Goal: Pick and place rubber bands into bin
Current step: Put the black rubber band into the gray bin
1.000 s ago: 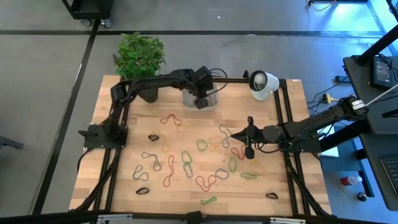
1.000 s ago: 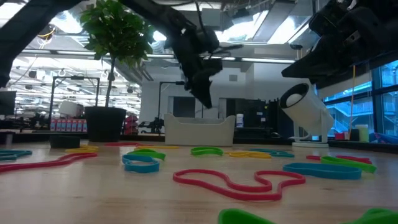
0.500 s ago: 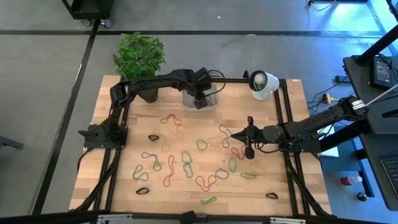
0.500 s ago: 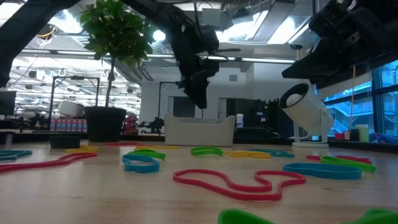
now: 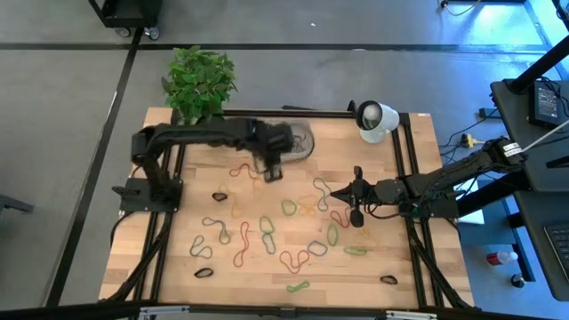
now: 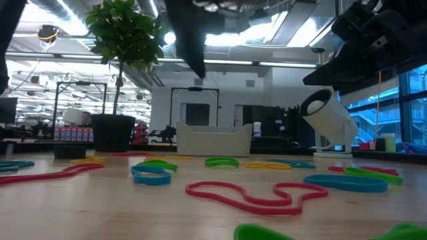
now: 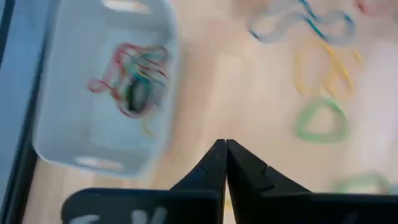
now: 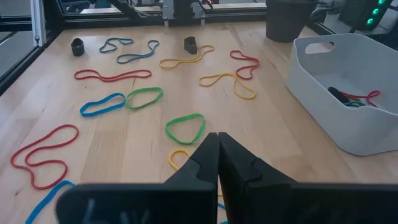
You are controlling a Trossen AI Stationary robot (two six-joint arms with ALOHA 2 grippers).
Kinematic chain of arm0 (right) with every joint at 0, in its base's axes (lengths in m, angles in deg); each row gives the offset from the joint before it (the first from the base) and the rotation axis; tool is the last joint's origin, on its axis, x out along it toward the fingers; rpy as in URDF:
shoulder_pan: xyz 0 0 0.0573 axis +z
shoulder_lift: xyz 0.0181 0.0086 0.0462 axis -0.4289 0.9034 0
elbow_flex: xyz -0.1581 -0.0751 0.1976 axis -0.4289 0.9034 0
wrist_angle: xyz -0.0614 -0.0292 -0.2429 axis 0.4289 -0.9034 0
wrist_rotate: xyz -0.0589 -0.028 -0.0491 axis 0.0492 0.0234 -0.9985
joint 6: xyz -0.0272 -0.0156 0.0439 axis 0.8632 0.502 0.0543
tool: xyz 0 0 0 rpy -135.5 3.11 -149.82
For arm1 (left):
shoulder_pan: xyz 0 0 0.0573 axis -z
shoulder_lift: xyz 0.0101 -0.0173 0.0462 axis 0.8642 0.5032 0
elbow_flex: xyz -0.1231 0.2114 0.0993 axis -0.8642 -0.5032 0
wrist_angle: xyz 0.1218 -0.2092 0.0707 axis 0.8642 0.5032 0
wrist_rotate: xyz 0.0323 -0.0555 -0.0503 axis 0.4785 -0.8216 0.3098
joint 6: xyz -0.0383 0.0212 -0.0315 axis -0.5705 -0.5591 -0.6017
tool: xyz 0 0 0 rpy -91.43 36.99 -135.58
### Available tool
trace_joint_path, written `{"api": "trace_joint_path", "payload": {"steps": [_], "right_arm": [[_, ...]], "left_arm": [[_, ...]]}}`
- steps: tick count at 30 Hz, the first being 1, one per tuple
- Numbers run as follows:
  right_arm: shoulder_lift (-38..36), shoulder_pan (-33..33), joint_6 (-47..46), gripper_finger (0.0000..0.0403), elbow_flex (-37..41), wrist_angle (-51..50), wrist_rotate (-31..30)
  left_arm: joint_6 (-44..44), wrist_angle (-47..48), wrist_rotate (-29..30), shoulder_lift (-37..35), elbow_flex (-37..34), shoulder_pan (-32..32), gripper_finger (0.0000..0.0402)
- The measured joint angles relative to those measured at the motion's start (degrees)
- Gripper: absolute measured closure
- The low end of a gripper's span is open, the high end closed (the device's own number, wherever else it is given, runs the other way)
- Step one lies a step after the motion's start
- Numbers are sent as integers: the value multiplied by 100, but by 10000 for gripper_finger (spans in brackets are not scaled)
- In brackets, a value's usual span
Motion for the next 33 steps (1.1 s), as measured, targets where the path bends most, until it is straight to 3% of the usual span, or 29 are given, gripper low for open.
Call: {"api": "trace_joint_path", "payload": {"steps": [11,13,16,21,33], "right_arm": [[-2,254,-637,401,-59,-523,-4],[-2,346,-1092,401,-278,-1193,-3],[1,591,-1904,401,-832,-2965,0],[162,1131,-3358,402,-1916,-5507,-44],[1986,3289,-6249,402,-3892,-8016,806]], "left_arm": [[-1886,-540,1374,-1882,-2712,1368,399],[-2321,-655,1570,-2185,-3181,1558,400],[-2783,-858,1607,-2557,-3758,1856,400],[-3036,-1572,1820,-2895,-4490,2353,400],[-3599,-2434,1876,-2914,-5073,3021,399]]}}
